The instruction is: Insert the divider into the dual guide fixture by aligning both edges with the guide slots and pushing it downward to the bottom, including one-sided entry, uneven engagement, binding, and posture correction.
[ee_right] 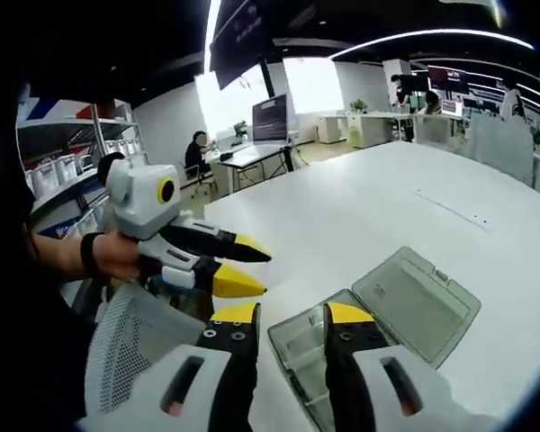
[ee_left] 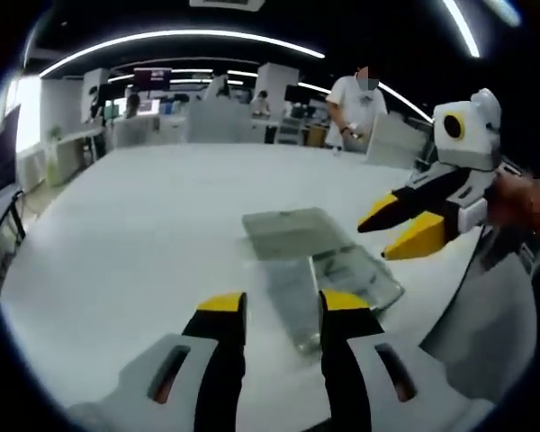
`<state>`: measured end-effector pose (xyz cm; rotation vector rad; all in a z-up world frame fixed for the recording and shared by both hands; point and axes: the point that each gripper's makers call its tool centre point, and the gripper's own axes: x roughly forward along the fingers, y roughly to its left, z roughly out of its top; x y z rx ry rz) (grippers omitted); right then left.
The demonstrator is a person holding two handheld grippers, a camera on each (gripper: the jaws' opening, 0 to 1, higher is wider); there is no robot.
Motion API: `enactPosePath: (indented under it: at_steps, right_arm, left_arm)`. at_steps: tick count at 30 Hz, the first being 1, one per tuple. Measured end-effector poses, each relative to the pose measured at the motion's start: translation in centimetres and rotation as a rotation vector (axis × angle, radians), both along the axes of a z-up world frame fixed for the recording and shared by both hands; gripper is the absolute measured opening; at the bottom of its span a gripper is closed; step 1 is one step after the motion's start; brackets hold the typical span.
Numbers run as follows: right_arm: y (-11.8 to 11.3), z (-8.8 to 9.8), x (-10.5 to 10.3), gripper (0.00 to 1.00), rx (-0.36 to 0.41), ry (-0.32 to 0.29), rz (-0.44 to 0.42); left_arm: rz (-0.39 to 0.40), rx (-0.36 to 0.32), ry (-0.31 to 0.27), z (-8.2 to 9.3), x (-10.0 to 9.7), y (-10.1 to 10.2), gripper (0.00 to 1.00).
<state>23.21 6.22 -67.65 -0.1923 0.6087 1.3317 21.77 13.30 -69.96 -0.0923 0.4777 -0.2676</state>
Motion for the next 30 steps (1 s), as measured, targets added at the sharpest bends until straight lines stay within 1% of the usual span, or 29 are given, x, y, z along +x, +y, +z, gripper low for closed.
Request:
enactPosePath:
  at_steps: [9, 12, 17, 21, 24, 30]
  right_arm:
    - [-0.1, 0.2, 0.2, 0.22, 0.010, 0.020, -0.013]
    - [-0.1, 0.2, 0.2, 0.21, 0.019, 0.058, -0.029]
    - [0.0, 0.4, 0.2, 0.22, 0.028, 0.069, -0.030]
    - [0.2, 0.5, 0.2, 0.21, 0.034, 0.084, -0.030]
    - [0.3, 0.3, 0.1, 0.21, 0.031, 0.088, -0.031]
    - [0.3, 0.3, 0.0, 0.20, 0.031, 0.101, -0.036]
  left_arm:
    - [-0.058, 0.017, -0.022, 0.3, -0.3, -1.8, 0.30]
    - [-0.085, 0.023, -0.017, 0.2, -0.4, -2.3, 0.30]
    - [-0.107, 0.020, -0.031, 0.7, -0.4, -2.9, 0.30]
    - [-0.138, 0.049, -0.051, 1.1, -0.3, -3.5, 0.30]
    - [-0.164, 0.075, -0.050, 1.2, -0.3, -3.9, 0.30]
    - [-0.195, 0.087, -0.055, 1.3, -0.4, -4.6, 0.30]
